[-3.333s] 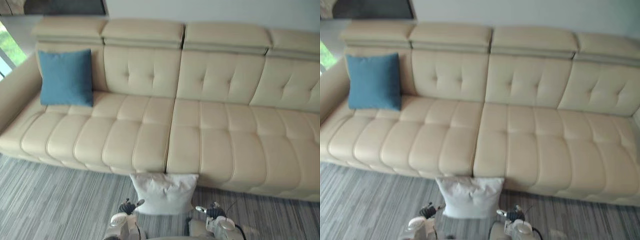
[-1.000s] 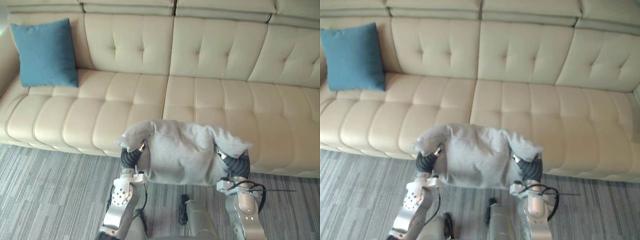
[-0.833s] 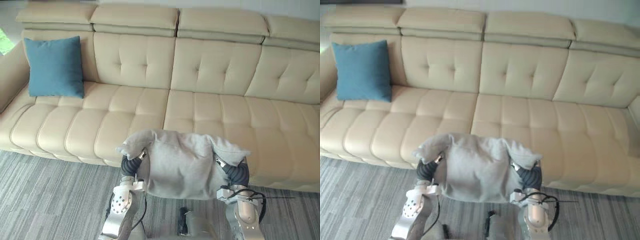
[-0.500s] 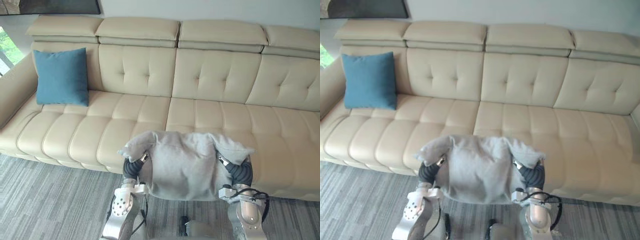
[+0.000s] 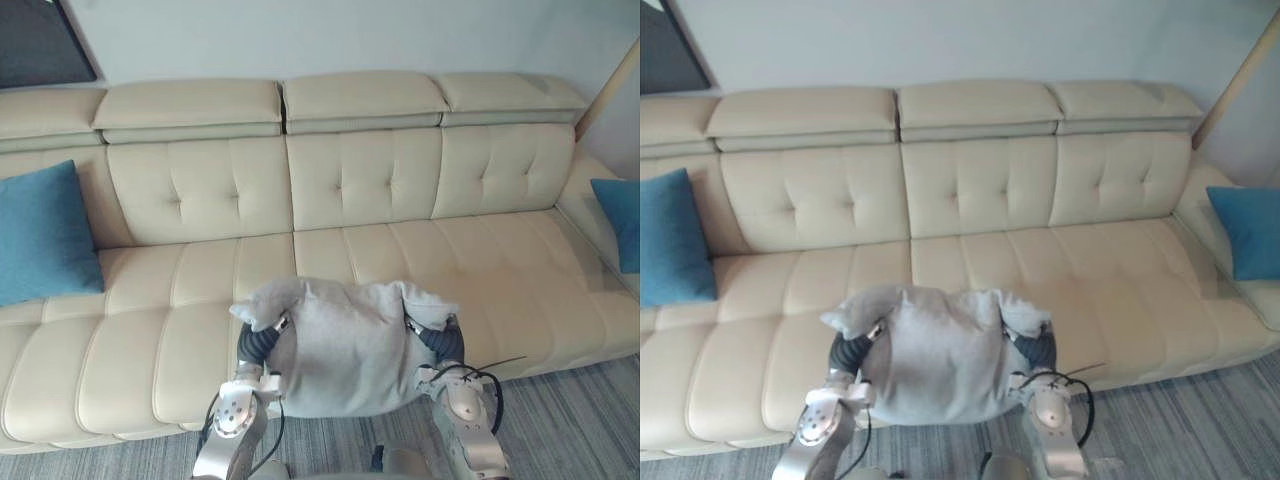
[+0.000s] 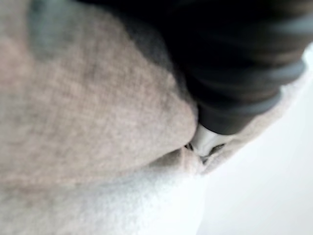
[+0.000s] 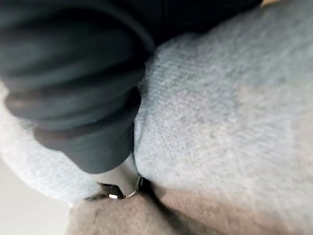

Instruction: Pick up cushions and gather them together orderly.

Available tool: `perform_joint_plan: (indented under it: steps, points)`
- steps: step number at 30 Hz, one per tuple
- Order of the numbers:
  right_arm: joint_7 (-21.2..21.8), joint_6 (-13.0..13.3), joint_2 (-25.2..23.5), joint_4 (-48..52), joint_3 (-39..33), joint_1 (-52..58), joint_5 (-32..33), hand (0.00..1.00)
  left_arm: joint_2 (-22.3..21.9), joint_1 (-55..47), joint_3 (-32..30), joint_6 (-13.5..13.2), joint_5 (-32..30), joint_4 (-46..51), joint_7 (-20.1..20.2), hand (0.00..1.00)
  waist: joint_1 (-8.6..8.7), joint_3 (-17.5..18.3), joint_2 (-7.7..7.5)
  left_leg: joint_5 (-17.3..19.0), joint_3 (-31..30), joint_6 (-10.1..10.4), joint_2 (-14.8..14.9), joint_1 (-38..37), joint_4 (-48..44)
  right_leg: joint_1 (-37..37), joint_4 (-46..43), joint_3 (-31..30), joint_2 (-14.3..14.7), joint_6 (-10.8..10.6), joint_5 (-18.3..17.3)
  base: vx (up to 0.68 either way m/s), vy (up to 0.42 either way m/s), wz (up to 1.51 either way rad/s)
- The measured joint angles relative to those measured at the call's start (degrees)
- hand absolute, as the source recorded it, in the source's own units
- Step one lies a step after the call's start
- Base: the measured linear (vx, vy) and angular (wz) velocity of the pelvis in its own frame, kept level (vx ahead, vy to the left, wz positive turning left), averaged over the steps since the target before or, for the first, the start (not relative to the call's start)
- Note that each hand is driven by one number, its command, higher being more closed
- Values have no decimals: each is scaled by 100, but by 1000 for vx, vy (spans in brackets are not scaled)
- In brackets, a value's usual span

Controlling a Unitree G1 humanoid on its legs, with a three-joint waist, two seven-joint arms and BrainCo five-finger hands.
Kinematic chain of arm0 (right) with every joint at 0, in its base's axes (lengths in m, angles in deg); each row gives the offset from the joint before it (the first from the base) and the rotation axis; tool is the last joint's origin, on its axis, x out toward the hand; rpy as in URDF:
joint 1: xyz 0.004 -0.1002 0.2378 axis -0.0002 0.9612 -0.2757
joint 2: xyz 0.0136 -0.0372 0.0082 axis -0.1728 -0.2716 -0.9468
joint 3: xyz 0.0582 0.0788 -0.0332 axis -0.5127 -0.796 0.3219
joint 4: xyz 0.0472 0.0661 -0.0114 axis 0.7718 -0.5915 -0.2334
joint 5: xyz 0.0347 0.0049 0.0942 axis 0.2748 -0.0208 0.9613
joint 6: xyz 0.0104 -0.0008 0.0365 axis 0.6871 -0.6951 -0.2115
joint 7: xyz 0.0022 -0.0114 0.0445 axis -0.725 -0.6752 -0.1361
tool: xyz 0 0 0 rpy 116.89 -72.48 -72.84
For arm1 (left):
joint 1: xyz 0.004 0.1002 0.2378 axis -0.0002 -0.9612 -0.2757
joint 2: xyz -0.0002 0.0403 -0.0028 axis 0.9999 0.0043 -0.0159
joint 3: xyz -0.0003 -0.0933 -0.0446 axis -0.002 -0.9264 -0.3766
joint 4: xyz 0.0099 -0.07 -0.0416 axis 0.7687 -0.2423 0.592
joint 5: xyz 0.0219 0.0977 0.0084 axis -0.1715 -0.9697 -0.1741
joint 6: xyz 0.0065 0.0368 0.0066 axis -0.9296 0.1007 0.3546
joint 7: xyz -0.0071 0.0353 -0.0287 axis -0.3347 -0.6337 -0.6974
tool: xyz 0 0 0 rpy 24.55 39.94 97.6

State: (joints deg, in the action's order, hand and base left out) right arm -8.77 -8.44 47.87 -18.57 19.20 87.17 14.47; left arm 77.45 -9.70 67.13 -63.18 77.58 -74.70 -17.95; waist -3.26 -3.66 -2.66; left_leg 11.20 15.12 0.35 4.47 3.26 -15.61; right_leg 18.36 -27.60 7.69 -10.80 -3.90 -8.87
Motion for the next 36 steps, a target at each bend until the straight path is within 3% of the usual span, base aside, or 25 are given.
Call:
perform_joint_plan:
  steps: [1, 2, 4, 8, 15, 20, 26, 31, 36]
  points:
    - [1, 14, 2, -40, -8, -67, 1, 100, -1, 71, -18, 2, -14, -78, 8, 100, 54, -17, -44, 4, -218, 9, -140, -1, -18, -215, 697, -140, 58, 61, 360, 145, -187, 7]
    - [18, -1, 171, -281, -7, -213, 2, 100, -140, 72, -48, 81, -23, -178, 5, 100, 48, -18, 162, -35, -523, 146, 8, -33, 19, -415, 980, -87, 245, 142, 500, 151, -181, 0]
    - [35, -62, 302, -327, -20, -215, 12, 100, -236, 68, -42, 147, -42, -179, 29, 100, 1, -15, 295, -58, -802, 184, 126, -134, 198, -665, 1324, 94, 406, 210, 554, 109, -136, 2]
    - [38, -92, 331, -193, -92, -197, 32, 100, -477, 89, -103, 154, -146, -179, 37, 100, 17, 4, 297, -187, -1112, 381, 301, -236, 529, -977, 1691, 437, 588, 291, 606, 67, -92, 33]
    - [-40, -112, 149, -48, -95, -679, 14, 100, -342, 658, -230, 157, -168, -179, -297, 100, -49, 53, 275, -501, -1425, 482, 141, 0, 968, -922, 2003, 755, 452, 224, 804, -14, 17, 31]
    - [-562, -136, 177, -359, 3, -2195, 6, 100, -78, 2335, -337, 131, -251, -400, -1010, 100, -195, -17, 260, -878, -1507, 502, 9, 751, 988, -143, 1924, 796, 298, 301, 1068, -138, -7, 13]
    - [-1249, -135, 351, -447, 8, -3803, -21, 100, 156, 4245, -473, -65, -258, -883, -1700, 100, -224, -234, 227, -1046, -1579, 544, 8, 1689, 860, 824, 1577, 886, 183, 380, 1093, -168, -41, 9]
    - [-1779, -135, 510, -517, -26, -4781, -230, 100, 286, 5462, -542, -129, -261, -1574, -2037, 100, -159, -327, 244, -1445, -1591, 603, 31, 2054, 1261, 1361, 1574, 973, 177, 474, 1212, -76, -55, 8]
    - [-2074, -108, 762, -1524, -211, -6304, -443, 100, 315, 6880, -722, -150, -258, -2684, -2171, 100, -71, -767, 268, -1830, -1649, 738, 44, 2378, 1623, 1797, 1593, 1059, 177, 597, 1387, -11, -33, 7]
